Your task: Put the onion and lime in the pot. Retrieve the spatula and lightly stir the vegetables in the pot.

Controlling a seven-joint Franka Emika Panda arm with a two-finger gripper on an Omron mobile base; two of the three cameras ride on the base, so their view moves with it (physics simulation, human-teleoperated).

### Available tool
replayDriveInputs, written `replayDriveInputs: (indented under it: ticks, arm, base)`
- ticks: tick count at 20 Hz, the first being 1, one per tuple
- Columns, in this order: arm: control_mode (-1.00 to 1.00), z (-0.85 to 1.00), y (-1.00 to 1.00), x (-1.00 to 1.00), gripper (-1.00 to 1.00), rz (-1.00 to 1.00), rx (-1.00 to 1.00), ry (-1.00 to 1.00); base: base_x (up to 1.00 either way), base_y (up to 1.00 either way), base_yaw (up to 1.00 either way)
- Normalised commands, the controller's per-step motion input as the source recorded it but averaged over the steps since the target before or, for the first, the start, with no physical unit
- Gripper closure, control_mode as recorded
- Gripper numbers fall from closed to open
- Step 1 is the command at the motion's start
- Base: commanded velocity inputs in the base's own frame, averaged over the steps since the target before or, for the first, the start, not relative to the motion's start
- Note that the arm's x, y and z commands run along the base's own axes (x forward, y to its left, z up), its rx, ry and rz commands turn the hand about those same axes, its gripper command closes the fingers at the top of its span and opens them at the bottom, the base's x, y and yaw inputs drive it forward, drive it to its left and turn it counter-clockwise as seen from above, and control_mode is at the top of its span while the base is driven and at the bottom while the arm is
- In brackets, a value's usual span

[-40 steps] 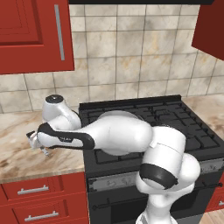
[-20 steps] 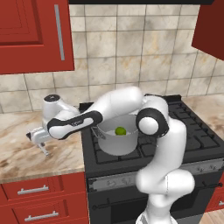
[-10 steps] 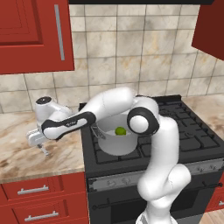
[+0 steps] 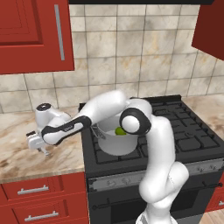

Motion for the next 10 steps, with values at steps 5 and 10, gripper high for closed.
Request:
replayDriveInputs:
  ticks: [5, 10]
  arm:
    - [-1.0, -0.27, 0.28, 0.36, -1.0, -0.02, 0.0, 0.04]
    - [-1.0, -0.01, 0.26, 0.35, -1.0, 0.0, 0.0, 0.09]
  base:
    - [0.0, 0.0, 0.0]
    - [0.0, 0.0, 0.0]
